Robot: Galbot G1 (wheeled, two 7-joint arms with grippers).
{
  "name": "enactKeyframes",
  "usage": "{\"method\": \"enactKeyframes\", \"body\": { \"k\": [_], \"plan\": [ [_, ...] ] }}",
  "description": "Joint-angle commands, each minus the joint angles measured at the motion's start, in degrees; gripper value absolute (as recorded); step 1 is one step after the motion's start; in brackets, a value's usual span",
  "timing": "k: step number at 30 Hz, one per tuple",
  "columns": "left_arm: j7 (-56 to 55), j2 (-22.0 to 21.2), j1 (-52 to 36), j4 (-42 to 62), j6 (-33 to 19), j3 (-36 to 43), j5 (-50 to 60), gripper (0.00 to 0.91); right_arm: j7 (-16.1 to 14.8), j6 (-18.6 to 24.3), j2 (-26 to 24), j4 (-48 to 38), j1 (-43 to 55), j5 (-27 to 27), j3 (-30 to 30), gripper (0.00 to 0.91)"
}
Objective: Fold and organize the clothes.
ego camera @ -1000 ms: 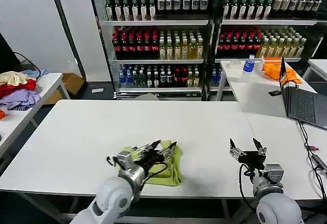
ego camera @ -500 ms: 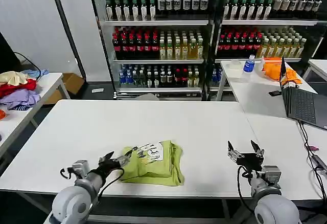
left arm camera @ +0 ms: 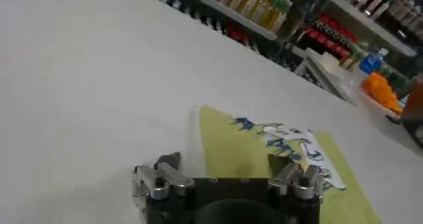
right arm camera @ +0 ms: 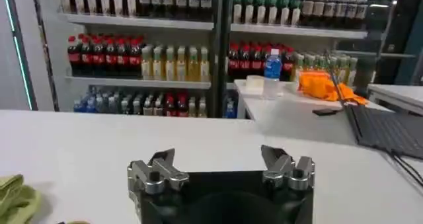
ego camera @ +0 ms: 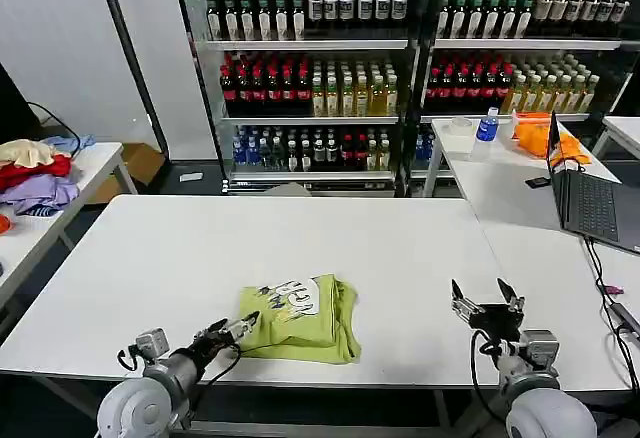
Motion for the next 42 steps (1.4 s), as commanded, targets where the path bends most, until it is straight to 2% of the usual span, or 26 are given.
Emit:
{"method": "enactKeyframes", "body": {
  "k": [1, 6, 7, 8, 9, 10, 26, 35, 39, 41, 42],
  "plan": [
    [1.08, -3.33, -4.00, 5.44, 0.78, 2.17, -3.97, 0.907, 0.11, -0.26, 0.13, 1.43, -1.90, 0.12, 0.89, 0.907],
    [1.72, -4.75, -4.49, 6.31, 0.79, 1.92, -6.97, 0.907, 0.17, -0.92, -0.27, 3.14, -3.30, 0.80, 2.05, 0.907],
    [1.81, -5.08, -4.53, 6.54, 0.76, 1.74, -7.55, 0.645, 0.17, -0.95, -0.50, 3.41, -3.72, 0.93, 2.37, 0.907],
    [1.89, -5.32, -4.55, 6.65, 0.73, 1.65, -7.69, 0.433, 0.17, -0.96, -0.51, 3.44, -3.76, 0.96, 2.45, 0.907],
    [1.91, -5.43, -4.54, 6.80, 0.72, 1.48, -8.22, 0.111, 0.22, -0.99, -0.60, 3.67, -3.95, 1.13, 2.71, 0.907],
    [1.90, -5.66, -4.43, 6.87, 0.42, 1.38, -8.52, 0.030, 0.23, -1.06, -0.61, 3.92, -4.15, 1.35, 2.97, 0.907],
    [2.60, -7.06, -3.66, 6.05, -0.57, -1.73, -13.17, 0.020, 0.25, -1.19, -0.50, 5.45, -5.71, 1.64, 4.02, 0.907],
    [2.51, -8.57, -3.21, 3.74, -0.01, -7.48, -18.49, 0.030, 0.25, -1.29, -0.68, 6.16, -6.74, 1.79, 4.86, 0.907],
    [2.44, -5.92, -1.91, 1.57, 0.61, -12.01, -20.15, 0.030, 0.26, -1.32, -0.92, 6.29, -6.40, 2.40, 5.22, 0.907],
    [2.62, -2.58, -1.26, 0.27, 0.79, -16.03, -20.83, 0.030, 0.26, -1.32, -0.97, 6.37, -6.22, 2.77, 5.45, 0.907],
    [2.84, 0.79, -0.97, -0.20, 0.83, -18.50, -21.18, 0.030, 0.24, -1.31, -1.01, 6.40, -6.15, 2.94, 5.55, 0.907]
  ]
}}
